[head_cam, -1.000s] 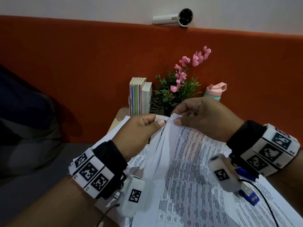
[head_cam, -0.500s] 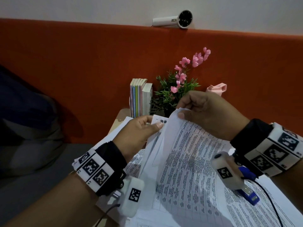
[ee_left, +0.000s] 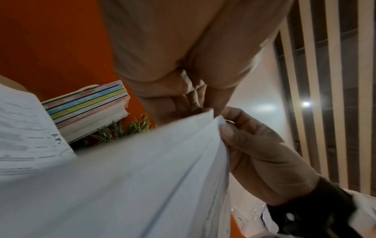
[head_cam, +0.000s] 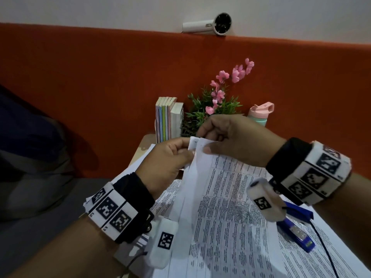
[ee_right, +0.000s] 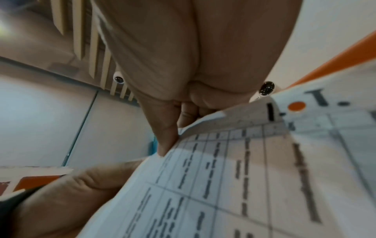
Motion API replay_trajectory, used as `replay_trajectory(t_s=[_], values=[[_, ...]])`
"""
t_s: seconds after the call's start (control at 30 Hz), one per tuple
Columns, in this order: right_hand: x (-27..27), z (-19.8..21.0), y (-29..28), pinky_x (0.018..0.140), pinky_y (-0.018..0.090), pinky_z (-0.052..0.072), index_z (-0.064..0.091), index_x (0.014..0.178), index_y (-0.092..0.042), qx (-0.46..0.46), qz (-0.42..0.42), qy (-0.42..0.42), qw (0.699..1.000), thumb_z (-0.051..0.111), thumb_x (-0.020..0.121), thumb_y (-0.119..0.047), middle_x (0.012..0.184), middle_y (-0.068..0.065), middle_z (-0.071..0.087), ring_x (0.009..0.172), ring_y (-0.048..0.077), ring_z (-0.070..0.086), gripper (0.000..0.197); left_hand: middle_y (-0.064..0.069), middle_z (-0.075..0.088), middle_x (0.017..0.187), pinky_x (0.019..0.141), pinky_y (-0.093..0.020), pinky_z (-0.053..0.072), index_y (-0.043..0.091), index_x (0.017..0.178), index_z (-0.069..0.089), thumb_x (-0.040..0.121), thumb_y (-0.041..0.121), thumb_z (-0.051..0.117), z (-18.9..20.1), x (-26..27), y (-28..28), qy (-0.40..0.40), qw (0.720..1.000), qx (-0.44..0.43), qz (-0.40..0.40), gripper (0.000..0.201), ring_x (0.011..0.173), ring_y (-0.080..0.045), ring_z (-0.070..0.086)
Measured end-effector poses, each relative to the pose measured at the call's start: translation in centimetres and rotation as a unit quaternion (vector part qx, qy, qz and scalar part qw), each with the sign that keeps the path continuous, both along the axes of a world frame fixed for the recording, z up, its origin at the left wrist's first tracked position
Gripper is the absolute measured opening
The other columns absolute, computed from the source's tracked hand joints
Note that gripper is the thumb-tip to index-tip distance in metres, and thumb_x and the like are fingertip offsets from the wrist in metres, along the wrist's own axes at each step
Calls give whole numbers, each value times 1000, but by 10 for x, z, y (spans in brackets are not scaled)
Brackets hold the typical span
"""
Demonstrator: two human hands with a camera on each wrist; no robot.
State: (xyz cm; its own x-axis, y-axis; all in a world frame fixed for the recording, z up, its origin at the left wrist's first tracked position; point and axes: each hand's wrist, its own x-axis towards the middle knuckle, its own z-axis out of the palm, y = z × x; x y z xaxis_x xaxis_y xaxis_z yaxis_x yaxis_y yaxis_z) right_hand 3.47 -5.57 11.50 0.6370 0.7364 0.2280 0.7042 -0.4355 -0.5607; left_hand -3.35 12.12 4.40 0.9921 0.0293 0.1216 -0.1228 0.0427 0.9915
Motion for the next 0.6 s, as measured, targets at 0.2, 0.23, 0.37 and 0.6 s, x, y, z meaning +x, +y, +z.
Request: replay_trajectory(t_s=[0.2, 0.23, 0.37, 0.6], values=[[-1, 10, 4, 75, 35, 58, 61, 111, -28, 7, -15, -19, 1000, 77, 84, -18, 89, -8, 68, 78, 7, 65, 32, -6, 77, 96, 73, -33, 57, 19, 103, 74, 103, 20, 47, 9, -4, 4, -6, 1000, 14, -7, 27, 80, -17, 70], [-2, 10, 5, 75, 35, 58, 60, 112, -28, 15, -14, -21, 1000, 78, 83, -18, 89, -7, 66, 79, 10, 64, 35, -8, 77, 98, 76, -36, 57, 19, 103, 75, 103, 22, 48, 10, -5, 4, -12, 1000, 12, -9, 27, 82, -19, 71], [-5, 10, 6, 71, 32, 57, 58, 110, -30, 31, -11, -39, 999, 80, 80, -20, 90, -7, 61, 78, 14, 60, 38, -16, 75, 102, 80, -46, 55, 18, 107, 73, 100, 15, 54, 11, -10, 2, -53, 998, 42, 5, 21, 88, -29, 70], [-4, 2, 3, 80, 18, 45, 56, 123, -27, -40, -24, -153, 987, 67, 89, -38, 108, -15, 50, 95, 4, 52, 37, -9, 75, 101, 80, -32, 58, 13, 111, 68, 102, 10, 49, 13, -12, -7, -88, 994, 45, 43, 21, 89, -18, 72]])
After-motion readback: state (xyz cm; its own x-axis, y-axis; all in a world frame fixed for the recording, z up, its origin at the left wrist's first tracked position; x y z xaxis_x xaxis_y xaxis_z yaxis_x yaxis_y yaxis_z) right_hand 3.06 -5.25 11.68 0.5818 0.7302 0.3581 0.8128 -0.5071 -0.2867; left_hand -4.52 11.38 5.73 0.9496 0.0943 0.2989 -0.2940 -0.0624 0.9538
